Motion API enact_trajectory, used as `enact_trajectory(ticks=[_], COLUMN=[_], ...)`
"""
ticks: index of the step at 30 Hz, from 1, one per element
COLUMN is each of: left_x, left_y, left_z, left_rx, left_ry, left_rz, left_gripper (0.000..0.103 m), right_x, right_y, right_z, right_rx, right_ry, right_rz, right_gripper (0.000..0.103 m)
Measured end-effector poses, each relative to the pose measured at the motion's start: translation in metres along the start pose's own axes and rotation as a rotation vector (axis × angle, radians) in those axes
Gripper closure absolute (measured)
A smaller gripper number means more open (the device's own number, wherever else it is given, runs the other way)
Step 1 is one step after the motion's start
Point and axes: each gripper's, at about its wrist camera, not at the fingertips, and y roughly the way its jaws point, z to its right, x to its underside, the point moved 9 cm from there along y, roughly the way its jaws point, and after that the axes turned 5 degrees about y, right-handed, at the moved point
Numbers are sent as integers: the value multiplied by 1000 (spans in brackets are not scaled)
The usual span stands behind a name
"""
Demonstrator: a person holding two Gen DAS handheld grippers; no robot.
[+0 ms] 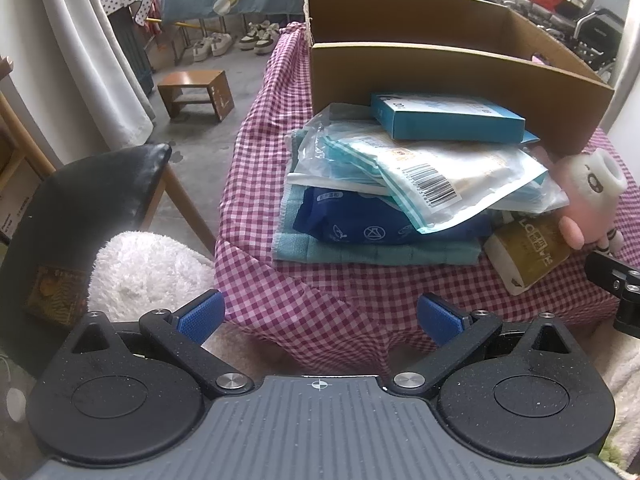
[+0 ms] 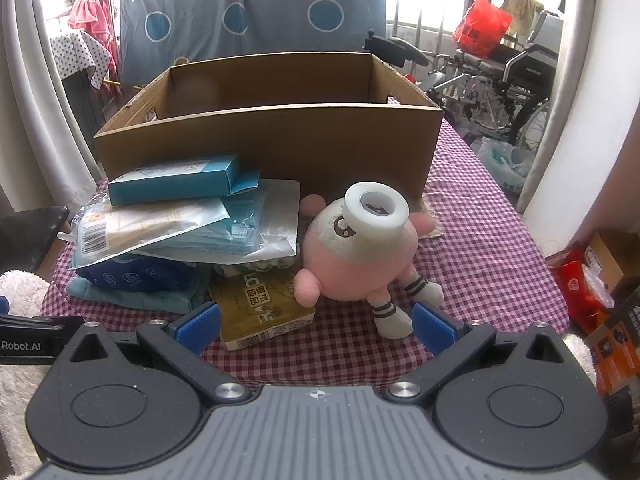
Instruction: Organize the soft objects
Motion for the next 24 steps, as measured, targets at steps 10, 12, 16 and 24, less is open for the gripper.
enact_trajectory(ticks=[10,12,16,24], left_x=[0,-1,-2,-18], left_y=[1,2,5,-2], left_z=[-1,-2,-3,-12], left_rx=[-6,-7,-6,42], left_ry=[7,7,7,9], left_rz=[-5,-8,-13,59], left_gripper=[0,0,0,0], right_x=[-1,-2,-4,-18], right_y=[2,2,4,-5], right_z=[1,0,-1,-4], right_rx=[18,18,24,-26], right_ry=[1,0,-9,-30], right_rz=[4,8,18,88], right_gripper=[0,0,0,0])
